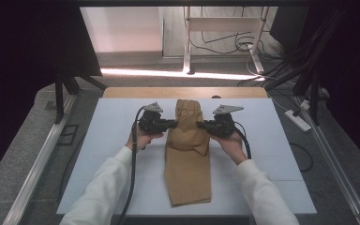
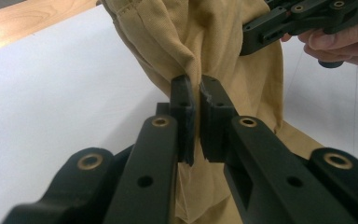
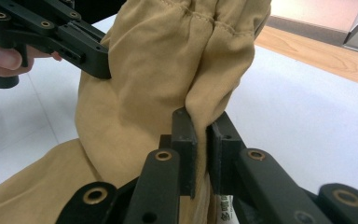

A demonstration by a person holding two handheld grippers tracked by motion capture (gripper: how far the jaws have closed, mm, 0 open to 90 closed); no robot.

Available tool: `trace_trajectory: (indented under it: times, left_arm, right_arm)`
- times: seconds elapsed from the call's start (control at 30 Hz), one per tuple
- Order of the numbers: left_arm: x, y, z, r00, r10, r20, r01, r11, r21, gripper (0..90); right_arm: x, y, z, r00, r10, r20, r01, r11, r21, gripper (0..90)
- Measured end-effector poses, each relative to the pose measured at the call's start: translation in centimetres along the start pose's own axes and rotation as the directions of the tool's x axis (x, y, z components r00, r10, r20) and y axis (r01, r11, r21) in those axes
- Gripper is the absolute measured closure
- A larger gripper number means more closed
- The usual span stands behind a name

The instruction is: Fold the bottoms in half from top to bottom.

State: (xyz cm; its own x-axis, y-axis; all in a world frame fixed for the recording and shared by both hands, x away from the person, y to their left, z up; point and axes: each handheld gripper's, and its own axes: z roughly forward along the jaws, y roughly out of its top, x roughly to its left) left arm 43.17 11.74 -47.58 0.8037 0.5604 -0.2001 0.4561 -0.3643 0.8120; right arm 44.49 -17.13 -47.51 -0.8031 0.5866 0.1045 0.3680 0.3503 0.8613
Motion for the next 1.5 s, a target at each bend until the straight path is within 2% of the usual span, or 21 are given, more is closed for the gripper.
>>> trace_trajectory:
  times: [0.63, 1.03, 1.5]
  left_arm:
    - [-0.8, -1.0, 0.1, 0.9998, 0.006, 0.021, -0.006, 1.0000, 0.006, 83.3]
    - [-1.3, -2.1, 0.2, 0.9997, -0.007, 0.025, 0.007, 0.9999, 0.012, 82.4]
    - [-1.7, -2.5, 0.2, 0.9997, -0.006, 0.025, 0.006, 0.9998, 0.017, 81.6]
  right_arm:
    - [0.7, -1.3, -0.6, 0.9997, 0.006, -0.025, -0.006, 1.000, -0.006, 82.7]
    - [1.3, -1.9, -0.6, 0.9994, 0.010, -0.034, -0.010, 1.000, -0.001, 82.5]
    - [2.2, -2.3, -1.1, 0.9991, -0.007, -0.042, 0.007, 1.000, 0.000, 82.2]
